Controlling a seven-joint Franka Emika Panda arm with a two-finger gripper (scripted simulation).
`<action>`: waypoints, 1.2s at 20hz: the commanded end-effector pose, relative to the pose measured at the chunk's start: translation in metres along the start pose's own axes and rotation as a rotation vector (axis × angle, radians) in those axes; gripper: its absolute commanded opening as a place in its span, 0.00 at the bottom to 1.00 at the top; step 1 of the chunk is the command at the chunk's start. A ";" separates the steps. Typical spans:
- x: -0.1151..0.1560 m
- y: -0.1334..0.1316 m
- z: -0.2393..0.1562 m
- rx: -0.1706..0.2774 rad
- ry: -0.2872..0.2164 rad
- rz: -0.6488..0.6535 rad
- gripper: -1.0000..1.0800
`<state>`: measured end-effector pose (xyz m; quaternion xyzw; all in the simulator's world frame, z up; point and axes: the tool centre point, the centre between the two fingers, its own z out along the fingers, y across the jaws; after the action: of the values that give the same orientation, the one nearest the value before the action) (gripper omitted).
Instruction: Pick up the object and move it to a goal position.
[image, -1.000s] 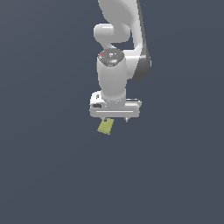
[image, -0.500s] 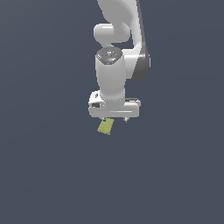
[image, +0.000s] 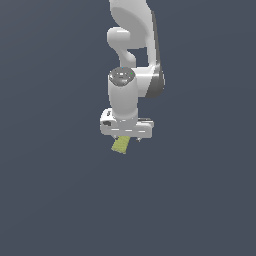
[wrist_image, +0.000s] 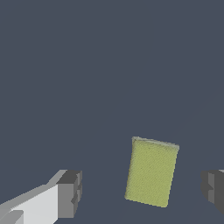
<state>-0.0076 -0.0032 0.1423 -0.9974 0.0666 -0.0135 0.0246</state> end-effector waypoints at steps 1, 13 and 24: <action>-0.010 0.009 0.017 -0.010 -0.005 0.029 0.96; -0.053 0.043 0.075 -0.050 -0.019 0.133 0.96; -0.056 0.045 0.089 -0.052 -0.021 0.138 0.96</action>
<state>-0.0657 -0.0360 0.0544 -0.9908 0.1352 -0.0001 0.0005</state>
